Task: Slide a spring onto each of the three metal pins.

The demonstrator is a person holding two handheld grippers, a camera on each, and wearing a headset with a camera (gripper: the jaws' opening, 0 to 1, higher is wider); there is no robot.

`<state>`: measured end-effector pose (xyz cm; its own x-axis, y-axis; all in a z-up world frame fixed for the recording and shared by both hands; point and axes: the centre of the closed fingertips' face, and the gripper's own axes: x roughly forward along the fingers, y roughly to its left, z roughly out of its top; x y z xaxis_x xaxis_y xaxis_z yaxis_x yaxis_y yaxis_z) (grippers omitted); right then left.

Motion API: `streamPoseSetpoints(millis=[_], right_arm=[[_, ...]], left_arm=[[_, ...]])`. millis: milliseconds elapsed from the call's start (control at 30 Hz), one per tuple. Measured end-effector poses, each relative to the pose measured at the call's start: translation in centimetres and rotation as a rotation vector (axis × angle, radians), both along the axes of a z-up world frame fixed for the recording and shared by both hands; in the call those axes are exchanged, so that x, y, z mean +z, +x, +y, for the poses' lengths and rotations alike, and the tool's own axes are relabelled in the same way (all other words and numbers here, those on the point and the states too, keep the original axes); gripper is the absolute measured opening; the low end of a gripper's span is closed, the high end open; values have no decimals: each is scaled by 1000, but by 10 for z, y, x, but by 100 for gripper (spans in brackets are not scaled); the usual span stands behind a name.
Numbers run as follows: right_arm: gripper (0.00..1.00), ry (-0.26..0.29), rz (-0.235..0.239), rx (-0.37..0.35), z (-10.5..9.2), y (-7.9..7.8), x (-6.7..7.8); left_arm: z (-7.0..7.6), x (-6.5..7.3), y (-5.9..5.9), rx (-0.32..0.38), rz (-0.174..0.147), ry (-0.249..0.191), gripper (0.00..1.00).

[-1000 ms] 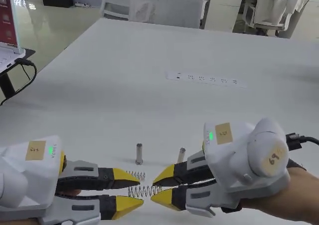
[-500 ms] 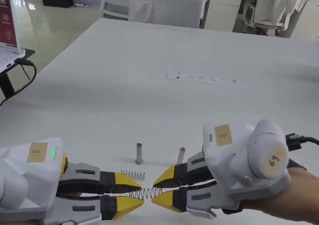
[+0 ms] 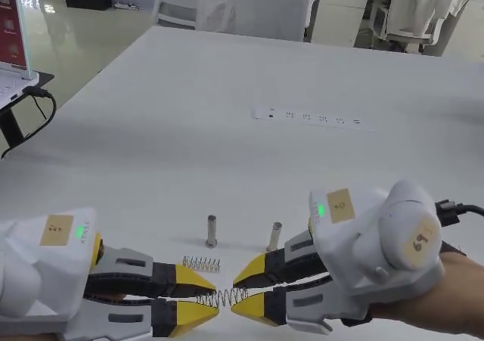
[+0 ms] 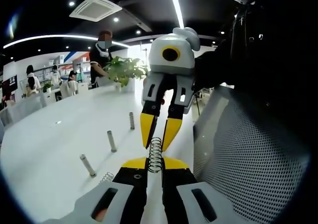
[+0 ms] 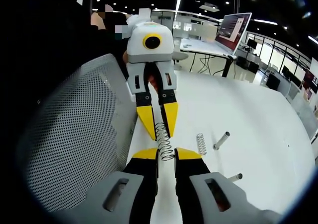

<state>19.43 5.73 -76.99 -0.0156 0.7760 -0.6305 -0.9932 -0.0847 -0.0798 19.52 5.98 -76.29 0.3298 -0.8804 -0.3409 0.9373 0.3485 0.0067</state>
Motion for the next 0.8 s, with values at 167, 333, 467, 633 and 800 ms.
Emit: streamPoseSetpoints(millis=[167, 333, 467, 633, 800], right_arm=[[10, -1, 4, 5, 0, -1, -1], [10, -4, 9, 10, 1, -3, -2], [10, -6, 13, 14, 1, -4, -4], [10, -8, 14, 20, 2, -5, -5], [10, -8, 17, 28, 3, -7, -5]], left_arm=[[-1, 1, -1, -2, 1, 1, 2], [-2, 1, -2, -5, -1, 3, 2], [-4, 3, -3, -10, -3, 0, 2], [-6, 6, -5, -14, -6, -2, 2], [-8, 9, -7, -20, -11, -9, 2]])
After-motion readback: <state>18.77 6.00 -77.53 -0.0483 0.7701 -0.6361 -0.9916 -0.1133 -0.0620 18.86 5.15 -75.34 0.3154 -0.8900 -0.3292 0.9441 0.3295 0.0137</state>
